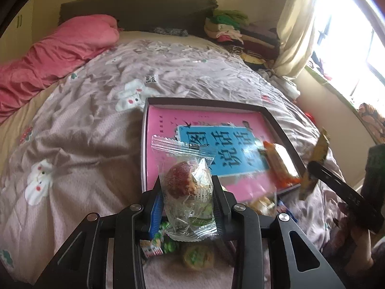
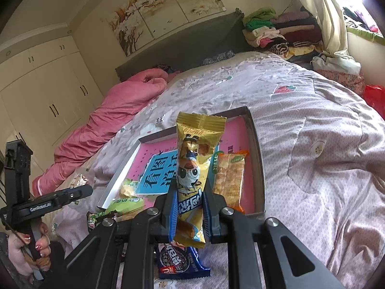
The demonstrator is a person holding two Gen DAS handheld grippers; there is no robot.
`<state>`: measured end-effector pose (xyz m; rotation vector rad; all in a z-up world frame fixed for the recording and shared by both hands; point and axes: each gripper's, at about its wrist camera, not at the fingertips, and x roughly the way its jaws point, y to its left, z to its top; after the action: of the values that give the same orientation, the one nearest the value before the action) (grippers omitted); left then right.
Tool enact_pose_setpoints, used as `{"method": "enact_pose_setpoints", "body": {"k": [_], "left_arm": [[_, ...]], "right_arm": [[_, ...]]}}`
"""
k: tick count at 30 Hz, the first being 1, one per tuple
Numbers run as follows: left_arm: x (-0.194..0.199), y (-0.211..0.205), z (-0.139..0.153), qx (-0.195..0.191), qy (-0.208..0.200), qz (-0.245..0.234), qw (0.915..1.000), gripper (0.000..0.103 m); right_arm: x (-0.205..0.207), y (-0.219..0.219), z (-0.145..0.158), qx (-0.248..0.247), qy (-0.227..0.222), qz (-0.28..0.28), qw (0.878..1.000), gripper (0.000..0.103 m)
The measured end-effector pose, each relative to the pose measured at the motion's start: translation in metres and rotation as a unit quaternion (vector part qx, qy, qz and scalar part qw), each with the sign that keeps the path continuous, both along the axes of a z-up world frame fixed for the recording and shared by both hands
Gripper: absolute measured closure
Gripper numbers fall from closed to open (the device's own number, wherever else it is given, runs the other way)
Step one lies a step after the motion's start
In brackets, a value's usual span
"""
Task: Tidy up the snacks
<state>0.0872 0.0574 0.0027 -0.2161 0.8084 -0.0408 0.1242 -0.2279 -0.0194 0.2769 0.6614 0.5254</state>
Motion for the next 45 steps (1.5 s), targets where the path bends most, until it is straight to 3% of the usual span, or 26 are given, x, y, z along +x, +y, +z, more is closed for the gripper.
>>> {"method": "enact_pose_setpoints", "body": {"k": [11,31,45], "left_arm": [[0.026,0.001,-0.024,0.033,0.019,0.008,0.9993,0.066],[0.040,-0.005,-0.046,0.003,0.029,-0.007,0.9996,0.067],[0.047,-0.014,-0.049,-0.016,0.025,-0.026,0.9992,0.066]], "right_arm": [[0.009,-0.011,0.004,0.010,-0.009,-0.018,1.000,0.084],[0.020,0.003,0.001,-0.033,-0.018,-0.027,0.999,0.084],[0.033,0.019,-0.005,-0.030,-0.006,-0.008,0.999,0.084]]}}
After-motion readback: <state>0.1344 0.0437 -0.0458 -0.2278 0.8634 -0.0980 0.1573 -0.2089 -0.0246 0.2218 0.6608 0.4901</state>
